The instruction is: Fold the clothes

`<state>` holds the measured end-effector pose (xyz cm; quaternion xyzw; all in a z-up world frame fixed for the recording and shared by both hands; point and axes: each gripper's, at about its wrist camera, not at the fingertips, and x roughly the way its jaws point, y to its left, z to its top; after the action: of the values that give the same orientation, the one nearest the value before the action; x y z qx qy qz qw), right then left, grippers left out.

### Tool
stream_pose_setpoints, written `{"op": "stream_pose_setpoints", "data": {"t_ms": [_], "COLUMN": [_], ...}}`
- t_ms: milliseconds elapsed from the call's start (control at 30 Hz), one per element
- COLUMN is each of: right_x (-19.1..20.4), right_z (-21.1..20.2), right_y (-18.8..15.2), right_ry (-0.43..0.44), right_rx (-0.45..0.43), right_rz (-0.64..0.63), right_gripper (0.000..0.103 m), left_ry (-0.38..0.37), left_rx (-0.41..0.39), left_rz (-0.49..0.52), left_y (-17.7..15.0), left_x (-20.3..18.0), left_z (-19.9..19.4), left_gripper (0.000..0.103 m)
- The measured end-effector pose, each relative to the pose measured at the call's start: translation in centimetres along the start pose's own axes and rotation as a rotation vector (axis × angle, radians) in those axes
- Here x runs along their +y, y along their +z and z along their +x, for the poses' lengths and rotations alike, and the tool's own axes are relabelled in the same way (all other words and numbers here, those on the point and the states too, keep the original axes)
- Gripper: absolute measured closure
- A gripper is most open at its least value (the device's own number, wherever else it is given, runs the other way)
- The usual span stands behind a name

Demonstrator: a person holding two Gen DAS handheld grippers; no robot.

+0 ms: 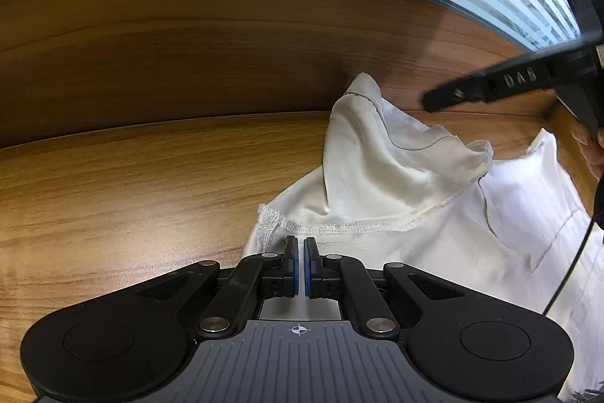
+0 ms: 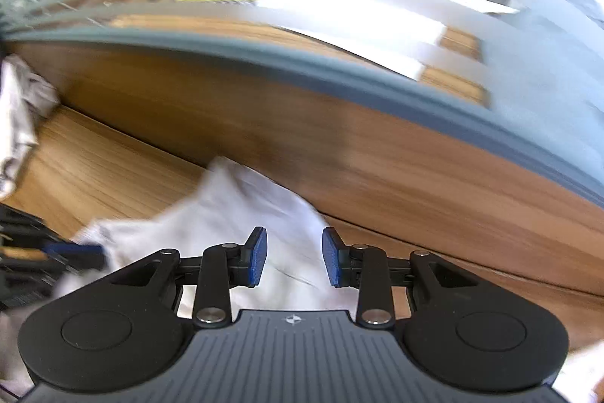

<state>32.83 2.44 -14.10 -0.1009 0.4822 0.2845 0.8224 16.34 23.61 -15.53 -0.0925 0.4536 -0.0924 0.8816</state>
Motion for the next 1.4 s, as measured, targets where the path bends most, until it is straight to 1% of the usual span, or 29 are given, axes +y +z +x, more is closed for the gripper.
{"op": "stream_pose_setpoints", "data": {"t_ms": [100,300,333,367,433,533,600,667,767,867,967,1033,1133,1233,1300,1333,1367,1400], "right_x": [1.8,3.8,4.0,3.9,3.5,3.1,2.9,2.5,2.6,4.0,6.7,8.5,10.7,12.0,11.7,11.4,11.1,10.6], "right_z": [0.8,4.3,5.0,5.3,5.4,3.0,0.6,-2.1,-5.7,-8.3,-9.5,-9.2,-8.1,-7.4,-8.0,-8.4,-8.7,-9.0], "right_y": [1.3,3.8,4.2,4.3,4.3,3.9,3.4,2.7,1.0,-1.7,-4.8,-6.9,-9.6,-11.3,-11.4,-11.3,-11.1,-10.7], "right_ry": [0.053,0.055,0.054,0.058,0.072,0.087,0.093,0.105,0.129,0.154,0.165,0.176,0.165,0.124,0.090,0.075,0.055,0.033], "right_rx": [-0.009,0.010,0.016,0.020,0.024,-0.020,-0.061,-0.101,-0.140,-0.153,-0.140,-0.097,-0.015,0.045,0.033,0.023,0.008,-0.008], "right_rz": [-0.006,-0.023,-0.024,-0.024,-0.020,-0.021,-0.015,0.003,0.031,0.031,0.010,-0.005,-0.029,-0.066,-0.054,-0.044,-0.031,-0.016], "right_gripper": [0.066,0.066,0.069,0.080,0.100,0.100,0.100,0.100,0.100,0.100,0.100,0.100,0.098,0.097,0.090,0.085,0.085,0.085], "left_ry": [-0.006,-0.013,-0.009,-0.004,0.007,0.011,0.006,0.012,0.024,0.030,0.037,0.045,0.054,0.067,0.063,0.058,0.051,0.043], "left_rx": [0.001,-0.030,-0.032,-0.032,-0.017,-0.014,-0.016,-0.019,-0.025,-0.026,-0.023,-0.022,-0.018,-0.037,-0.063,-0.072,-0.078,-0.082], "left_rz": [-0.015,-0.068,-0.075,-0.084,-0.109,-0.149,-0.165,-0.159,-0.141,-0.138,-0.130,-0.120,-0.101,-0.060,-0.020,0.005,0.030,0.057], "left_y": [-0.1,0.2,0.2,0.3,0.3,0.0,-0.2,-0.2,-0.3,-0.3,-0.3,-0.2,-0.1,0.1,0.3,0.3,0.2,0.1], "left_x": [0.2,1.2,1.4,1.6,2.2,3.3,3.6,3.4,2.8,2.4,2.0,1.6,0.7,0.1,-0.7,-1.4,-2.1,-2.9], "left_z": [0.0,-1.2,-1.2,-1.2,-1.0,-1.1,-1.3,-1.4,-1.4,-1.2,-1.1,-0.9,-0.5,-1.5,-2.7,-3.4,-4.1,-4.7], "left_gripper": [0.096,0.096,0.096,0.096,0.096,0.096,0.096,0.096,0.097,0.097,0.097,0.097,0.096,0.085,0.082,0.078,0.075,0.068]}}
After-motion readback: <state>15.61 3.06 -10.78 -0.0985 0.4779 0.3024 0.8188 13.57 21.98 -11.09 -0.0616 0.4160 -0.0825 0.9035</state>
